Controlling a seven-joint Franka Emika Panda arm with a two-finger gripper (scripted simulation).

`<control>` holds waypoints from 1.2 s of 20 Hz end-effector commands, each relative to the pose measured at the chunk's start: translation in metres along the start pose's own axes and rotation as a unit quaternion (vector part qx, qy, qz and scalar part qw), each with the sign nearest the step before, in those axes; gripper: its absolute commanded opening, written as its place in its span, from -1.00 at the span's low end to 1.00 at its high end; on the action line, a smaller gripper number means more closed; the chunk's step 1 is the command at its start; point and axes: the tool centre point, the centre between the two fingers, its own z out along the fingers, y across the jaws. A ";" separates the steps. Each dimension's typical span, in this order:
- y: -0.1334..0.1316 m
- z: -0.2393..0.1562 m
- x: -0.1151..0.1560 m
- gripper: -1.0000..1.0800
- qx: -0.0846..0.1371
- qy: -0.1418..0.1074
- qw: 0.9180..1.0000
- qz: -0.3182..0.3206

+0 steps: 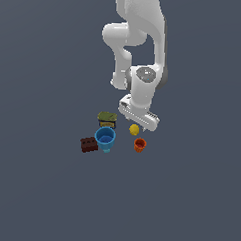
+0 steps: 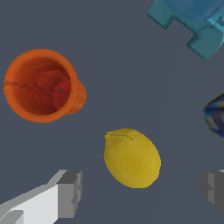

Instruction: Pick up a designated object from a clutter of objects.

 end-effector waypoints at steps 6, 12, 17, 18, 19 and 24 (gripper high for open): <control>0.000 0.005 -0.001 0.92 0.000 0.000 1.000 0.001; 0.001 0.026 -0.001 0.92 0.000 0.000 1.000 0.002; 0.001 0.045 -0.002 0.92 0.000 0.000 1.000 0.003; 0.001 0.047 -0.002 0.92 0.000 0.000 1.000 0.003; 0.001 0.048 -0.002 0.92 0.000 0.000 1.000 0.003; 0.001 0.051 -0.002 -1.00 0.000 0.000 1.000 0.003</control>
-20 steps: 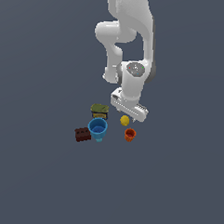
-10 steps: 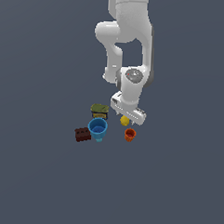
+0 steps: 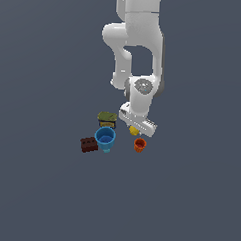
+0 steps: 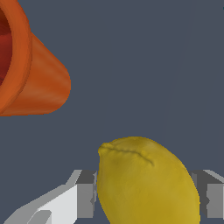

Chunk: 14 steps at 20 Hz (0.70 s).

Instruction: Pick up a designated object from a clutter of objects.

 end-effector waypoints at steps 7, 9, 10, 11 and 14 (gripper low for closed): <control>0.001 0.001 0.000 -1.00 0.000 0.000 1.000 0.000; 0.000 0.000 0.000 -1.00 0.000 0.001 1.000 0.000; 0.000 0.000 0.000 -1.00 0.000 0.001 1.000 0.000; 0.000 -0.001 0.000 -1.00 0.000 0.001 1.000 0.000; 0.000 -0.005 0.000 -1.00 0.000 0.001 1.000 0.000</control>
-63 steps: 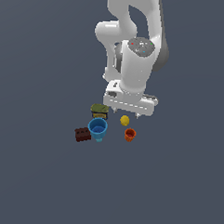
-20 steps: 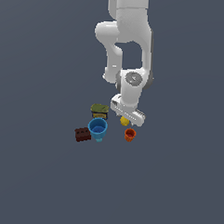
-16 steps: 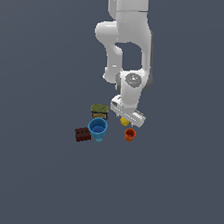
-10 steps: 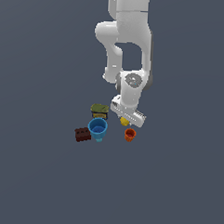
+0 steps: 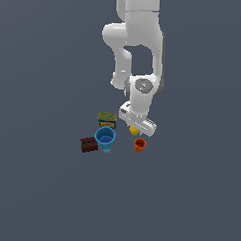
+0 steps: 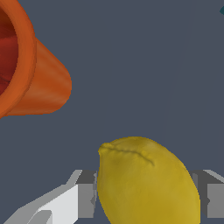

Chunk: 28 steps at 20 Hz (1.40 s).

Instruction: Pick up a designated object from a clutter of objects.

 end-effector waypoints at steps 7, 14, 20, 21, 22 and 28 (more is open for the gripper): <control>0.002 -0.027 0.000 -1.00 0.000 0.000 1.000 0.000; 0.006 -0.073 0.001 -1.00 0.000 0.000 1.000 0.000; 0.010 -0.125 0.001 -1.00 0.000 0.000 1.000 0.000; 0.011 -0.134 0.001 -1.00 0.000 0.000 1.000 0.000; 0.011 -0.143 0.001 -1.00 0.000 0.000 1.000 0.000; 0.015 -0.196 0.002 -1.00 0.001 0.000 1.000 0.000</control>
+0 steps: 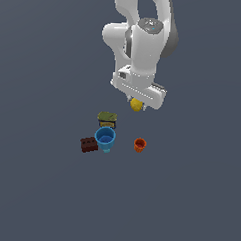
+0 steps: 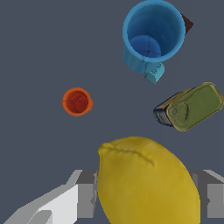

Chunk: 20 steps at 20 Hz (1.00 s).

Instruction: Pick up a designated object from a clutter of objects.

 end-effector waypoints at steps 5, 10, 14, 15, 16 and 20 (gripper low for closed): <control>0.004 -0.059 0.001 -1.00 0.000 0.000 1.000 0.000; 0.008 -0.104 0.002 -1.00 0.000 0.000 1.000 0.000; 0.010 -0.142 0.003 -1.00 0.000 0.000 1.000 0.000; 0.010 -0.151 0.003 -1.00 0.000 0.000 1.000 0.000; 0.011 -0.159 0.004 -1.00 0.000 0.000 1.000 0.000; 0.012 -0.190 0.005 -1.00 -0.001 0.000 1.000 0.001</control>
